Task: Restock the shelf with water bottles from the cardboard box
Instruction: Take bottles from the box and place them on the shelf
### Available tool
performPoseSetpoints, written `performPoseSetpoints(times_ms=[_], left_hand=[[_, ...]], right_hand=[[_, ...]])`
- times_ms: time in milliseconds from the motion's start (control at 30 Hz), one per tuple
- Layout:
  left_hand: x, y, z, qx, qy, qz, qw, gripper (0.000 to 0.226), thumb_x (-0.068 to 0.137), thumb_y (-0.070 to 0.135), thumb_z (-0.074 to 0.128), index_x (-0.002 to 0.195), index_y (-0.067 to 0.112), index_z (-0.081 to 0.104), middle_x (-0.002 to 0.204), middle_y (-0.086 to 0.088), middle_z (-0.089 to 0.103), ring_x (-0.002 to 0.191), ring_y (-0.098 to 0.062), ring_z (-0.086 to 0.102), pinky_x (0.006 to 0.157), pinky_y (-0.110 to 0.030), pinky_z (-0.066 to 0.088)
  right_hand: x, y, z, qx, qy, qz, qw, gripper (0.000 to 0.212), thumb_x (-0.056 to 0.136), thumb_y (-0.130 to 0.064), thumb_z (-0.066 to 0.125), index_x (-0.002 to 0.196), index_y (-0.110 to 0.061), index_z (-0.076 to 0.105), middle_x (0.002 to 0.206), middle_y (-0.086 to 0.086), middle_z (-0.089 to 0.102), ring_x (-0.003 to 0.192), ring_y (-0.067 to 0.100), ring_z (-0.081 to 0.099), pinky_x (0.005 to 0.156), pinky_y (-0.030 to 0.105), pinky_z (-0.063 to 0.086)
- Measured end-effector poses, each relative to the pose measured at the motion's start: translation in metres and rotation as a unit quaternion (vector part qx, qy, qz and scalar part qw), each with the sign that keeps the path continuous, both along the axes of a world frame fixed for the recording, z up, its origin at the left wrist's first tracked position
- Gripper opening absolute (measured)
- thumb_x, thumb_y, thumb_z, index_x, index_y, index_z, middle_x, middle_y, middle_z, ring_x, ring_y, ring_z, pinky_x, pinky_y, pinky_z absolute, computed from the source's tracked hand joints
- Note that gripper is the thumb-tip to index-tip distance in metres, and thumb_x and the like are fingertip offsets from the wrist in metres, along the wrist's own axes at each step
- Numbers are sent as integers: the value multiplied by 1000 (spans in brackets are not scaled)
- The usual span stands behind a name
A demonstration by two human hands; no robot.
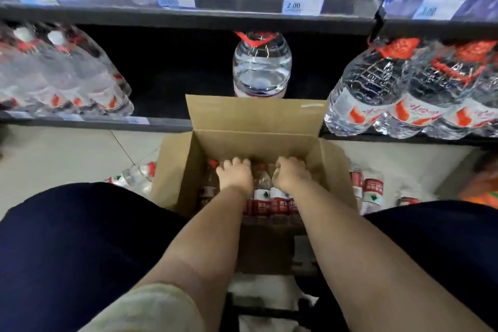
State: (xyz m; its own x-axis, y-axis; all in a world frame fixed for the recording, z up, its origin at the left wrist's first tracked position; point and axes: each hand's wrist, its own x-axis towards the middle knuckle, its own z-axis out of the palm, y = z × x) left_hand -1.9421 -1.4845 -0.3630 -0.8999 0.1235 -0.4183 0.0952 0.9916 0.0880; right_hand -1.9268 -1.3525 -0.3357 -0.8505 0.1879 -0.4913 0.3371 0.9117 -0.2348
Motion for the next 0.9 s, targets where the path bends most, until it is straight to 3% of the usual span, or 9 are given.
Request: performPoseSetpoints(times_ms=[100, 267, 333, 400, 500, 667, 767, 900], left_hand=[[-3, -2, -35, 4, -53, 53, 997, 42, 97, 30, 45, 139, 22, 42, 141, -9, 44, 130, -32, 37, 103, -47, 31], [-7, 10, -83, -21, -124, 25, 992, 56, 93, 23, 54, 145, 23, 33, 152, -10, 31, 140, -31, 28, 107, -48, 31], [-9, 21, -95, 10, -164, 26, 986, 65, 92, 28, 58, 149, 23, 27, 154, -9, 29, 141, -31, 27, 107, -47, 33], [-9, 33, -110, 80, -198, 64, 975, 67, 87, 38, 65, 145, 19, 36, 145, -11, 42, 132, -31, 40, 104, -44, 40], [-7, 52, -122, 226, -241, 155, 931, 57, 82, 39, 71, 129, 12, 54, 126, -14, 60, 117, -32, 57, 95, -37, 49], [2, 61, -135, 334, -259, 253, 870, 57, 79, 30, 76, 128, 11, 54, 117, -7, 66, 110, -23, 61, 92, -31, 48], [5, 62, -140, 370, -297, 308, 825, 48, 80, 36, 72, 122, 14, 62, 112, -5, 69, 104, -20, 64, 87, -32, 53], [2, 71, -144, 356, -347, 336, 800, 70, 72, 52, 64, 134, 25, 46, 130, -7, 59, 113, -27, 59, 96, -40, 51]], right_hand=[[2, 3, -37, -19, -37, -63, 997, 42, 82, -24, 68, 122, -21, 55, 126, 10, 53, 120, 32, 51, 95, 38, 47], [-3, 16, -86, -48, -69, -177, 981, 54, 88, -17, 64, 138, -13, 44, 143, 14, 42, 132, 31, 42, 102, 36, 41], [-5, 18, -101, -45, -51, -217, 974, 63, 86, -10, 61, 143, -19, 36, 148, 13, 32, 135, 32, 35, 104, 40, 39], [-4, 19, -114, -63, -21, -275, 959, 61, 84, -9, 61, 138, -24, 39, 145, 13, 36, 130, 34, 39, 102, 39, 40], [0, 24, -125, -56, -3, -304, 951, 57, 86, -10, 60, 138, -19, 39, 147, 16, 34, 131, 36, 33, 107, 36, 30], [-2, 24, -133, -35, 9, -305, 952, 66, 81, -12, 64, 140, -18, 37, 146, 18, 30, 131, 38, 29, 110, 39, 27], [-2, 22, -139, -7, -6, -305, 952, 64, 84, -8, 60, 141, -19, 32, 147, 18, 25, 131, 37, 26, 108, 40, 29], [1, 24, -140, -20, -32, -294, 955, 70, 86, -7, 57, 146, -20, 23, 148, 18, 18, 134, 38, 21, 108, 41, 30]])
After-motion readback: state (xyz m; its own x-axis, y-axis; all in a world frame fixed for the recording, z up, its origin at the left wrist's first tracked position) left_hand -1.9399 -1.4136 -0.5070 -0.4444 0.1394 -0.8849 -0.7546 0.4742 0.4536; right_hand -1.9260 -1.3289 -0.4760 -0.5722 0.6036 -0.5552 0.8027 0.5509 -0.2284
